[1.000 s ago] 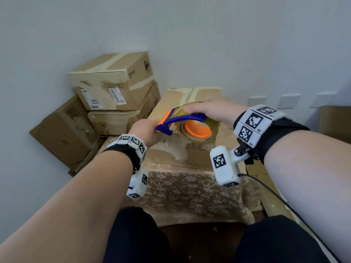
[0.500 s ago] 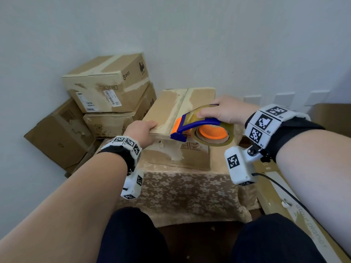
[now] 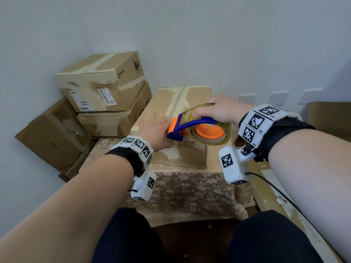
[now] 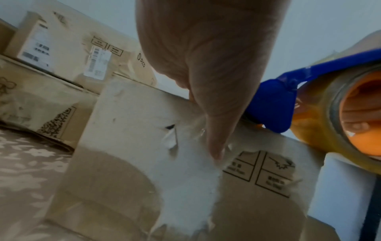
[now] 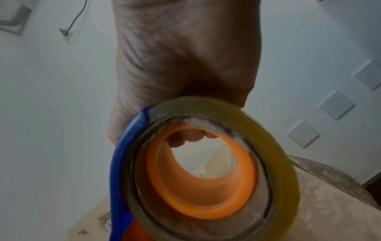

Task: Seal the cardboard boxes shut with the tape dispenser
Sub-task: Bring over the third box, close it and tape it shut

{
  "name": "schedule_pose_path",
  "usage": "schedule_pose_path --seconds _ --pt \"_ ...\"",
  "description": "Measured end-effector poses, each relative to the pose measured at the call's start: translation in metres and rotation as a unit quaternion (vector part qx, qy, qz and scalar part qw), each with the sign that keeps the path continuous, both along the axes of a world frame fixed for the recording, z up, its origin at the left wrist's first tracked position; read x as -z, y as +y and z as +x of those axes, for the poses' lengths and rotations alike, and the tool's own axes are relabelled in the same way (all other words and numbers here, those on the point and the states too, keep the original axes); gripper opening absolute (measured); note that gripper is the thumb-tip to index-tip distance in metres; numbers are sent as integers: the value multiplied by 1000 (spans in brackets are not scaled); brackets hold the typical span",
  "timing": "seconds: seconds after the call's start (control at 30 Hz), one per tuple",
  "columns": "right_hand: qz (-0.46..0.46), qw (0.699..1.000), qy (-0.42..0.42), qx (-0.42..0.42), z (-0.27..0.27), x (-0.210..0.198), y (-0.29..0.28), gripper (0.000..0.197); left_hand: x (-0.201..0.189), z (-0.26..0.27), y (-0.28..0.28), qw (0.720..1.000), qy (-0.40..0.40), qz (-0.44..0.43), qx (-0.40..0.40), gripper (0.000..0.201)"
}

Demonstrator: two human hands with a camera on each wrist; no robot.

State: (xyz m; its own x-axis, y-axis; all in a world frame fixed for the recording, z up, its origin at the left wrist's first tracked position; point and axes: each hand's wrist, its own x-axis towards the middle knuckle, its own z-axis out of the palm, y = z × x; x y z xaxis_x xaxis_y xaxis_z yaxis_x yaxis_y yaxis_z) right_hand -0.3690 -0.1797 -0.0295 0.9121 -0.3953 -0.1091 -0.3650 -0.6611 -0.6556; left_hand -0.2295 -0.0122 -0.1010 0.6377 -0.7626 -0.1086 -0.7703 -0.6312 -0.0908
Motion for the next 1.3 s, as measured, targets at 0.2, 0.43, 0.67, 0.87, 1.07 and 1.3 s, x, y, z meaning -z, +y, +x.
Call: schedule_pose_path --seconds 0.2,0.43,0.67,0.87,1.07,1.3 --pt "18 1000 -12 10 -3 2 1 59 -3 2 -7 993 76 -82 22 58" --pt "67 995 -61 33 -9 12 -9 56 -4 2 -7 990 106 -89 -16 55" --pt "74 995 -66 9 -28 1 -26 31 -6 1 -7 994 82 -66 -1 69" --pt "57 998 -27 9 -50 6 -52 31 -5 6 -9 998 51 -22 -16 84" --pt "63 998 -23 12 -52 19 -55 31 -5 5 -10 998 51 -24 -25 86" --pt "37 999 26 29 -52 24 -54 49 -6 6 -10 998 48 -30 -21 85"
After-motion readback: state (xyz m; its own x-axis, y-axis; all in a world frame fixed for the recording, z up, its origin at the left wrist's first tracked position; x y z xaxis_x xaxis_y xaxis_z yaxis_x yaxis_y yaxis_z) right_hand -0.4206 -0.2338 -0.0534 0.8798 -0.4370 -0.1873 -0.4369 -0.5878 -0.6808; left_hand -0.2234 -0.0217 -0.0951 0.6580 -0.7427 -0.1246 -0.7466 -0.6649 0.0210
